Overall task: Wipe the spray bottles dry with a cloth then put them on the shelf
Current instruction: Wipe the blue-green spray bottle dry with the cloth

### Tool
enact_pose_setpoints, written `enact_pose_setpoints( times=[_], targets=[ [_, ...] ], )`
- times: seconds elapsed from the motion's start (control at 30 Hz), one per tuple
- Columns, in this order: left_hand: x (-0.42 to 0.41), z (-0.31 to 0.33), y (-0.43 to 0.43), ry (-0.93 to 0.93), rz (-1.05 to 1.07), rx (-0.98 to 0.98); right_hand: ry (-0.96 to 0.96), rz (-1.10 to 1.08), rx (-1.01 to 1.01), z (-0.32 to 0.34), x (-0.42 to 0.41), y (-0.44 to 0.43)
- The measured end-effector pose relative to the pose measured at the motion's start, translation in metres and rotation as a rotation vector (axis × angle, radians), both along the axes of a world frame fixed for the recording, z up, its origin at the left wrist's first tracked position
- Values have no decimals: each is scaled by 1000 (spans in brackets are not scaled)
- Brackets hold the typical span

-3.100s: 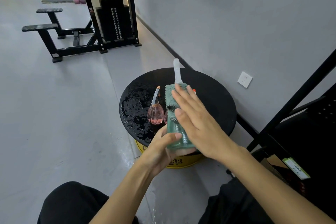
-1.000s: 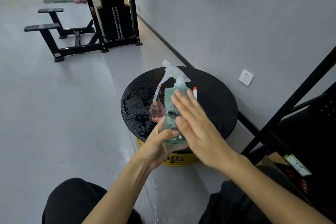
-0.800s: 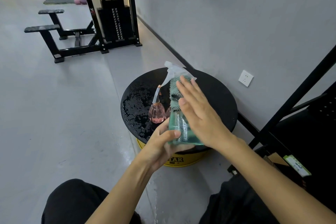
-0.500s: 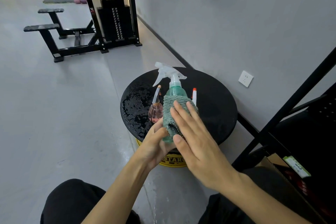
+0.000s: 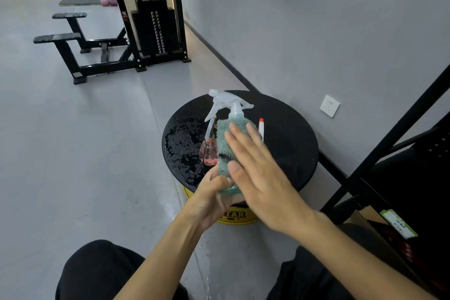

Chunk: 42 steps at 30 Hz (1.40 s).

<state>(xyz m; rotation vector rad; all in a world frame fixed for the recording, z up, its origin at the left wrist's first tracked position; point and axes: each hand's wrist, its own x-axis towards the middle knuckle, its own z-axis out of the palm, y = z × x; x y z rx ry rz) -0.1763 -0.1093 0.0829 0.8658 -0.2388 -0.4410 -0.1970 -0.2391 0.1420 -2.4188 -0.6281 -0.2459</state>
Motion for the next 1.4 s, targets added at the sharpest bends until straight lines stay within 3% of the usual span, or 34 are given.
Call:
enact_pose_setpoints(
  times=[0.1, 0.37, 0.67, 1.03, 1.2, 1.4],
  targets=[
    [0, 0, -1, 41, 2, 20, -15, 17, -37, -5, -7, 0],
    [-5, 4, -4, 23, -57, 39, 112, -25, 136, 12, 42, -6],
    [7, -5, 9, 31, 50, 13, -6, 48, -10, -8, -22, 3],
    [-1, 0, -1, -12, -73, 14, 50, -16, 42, 11, 25, -3],
    [1, -7, 5, 12, -24, 40, -7, 18, -69, 1, -6, 2],
    [-2, -2, -3, 10, -86, 69, 27, -42, -87, 17, 31, -4]
  ],
)
